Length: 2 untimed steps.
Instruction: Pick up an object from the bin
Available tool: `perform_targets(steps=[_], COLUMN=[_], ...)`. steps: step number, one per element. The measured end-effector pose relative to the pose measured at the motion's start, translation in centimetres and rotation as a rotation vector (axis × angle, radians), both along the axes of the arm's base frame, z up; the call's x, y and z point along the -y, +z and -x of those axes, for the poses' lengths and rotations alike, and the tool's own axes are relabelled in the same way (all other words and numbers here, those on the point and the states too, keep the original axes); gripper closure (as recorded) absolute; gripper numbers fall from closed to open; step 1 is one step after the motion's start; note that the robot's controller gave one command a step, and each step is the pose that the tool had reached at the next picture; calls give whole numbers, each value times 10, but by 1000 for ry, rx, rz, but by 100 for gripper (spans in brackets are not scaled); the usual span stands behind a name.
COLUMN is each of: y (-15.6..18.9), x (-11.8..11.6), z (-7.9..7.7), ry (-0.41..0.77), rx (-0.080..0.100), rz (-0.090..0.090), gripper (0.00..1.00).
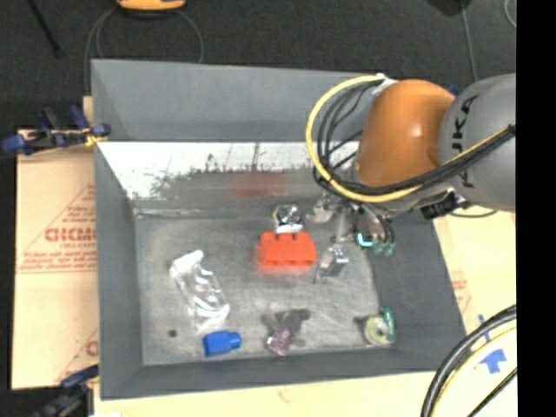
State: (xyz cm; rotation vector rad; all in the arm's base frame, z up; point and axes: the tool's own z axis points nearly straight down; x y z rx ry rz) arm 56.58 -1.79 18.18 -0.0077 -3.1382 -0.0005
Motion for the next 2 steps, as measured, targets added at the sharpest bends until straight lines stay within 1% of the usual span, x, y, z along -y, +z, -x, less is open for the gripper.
perform_targets(steps=[1, 2], y=[-97, -80], x=[-7, 1], z=[-37, -34], ry=[-19, -134], rx=[11, 10], rz=[0, 0], gripper=[0, 0])
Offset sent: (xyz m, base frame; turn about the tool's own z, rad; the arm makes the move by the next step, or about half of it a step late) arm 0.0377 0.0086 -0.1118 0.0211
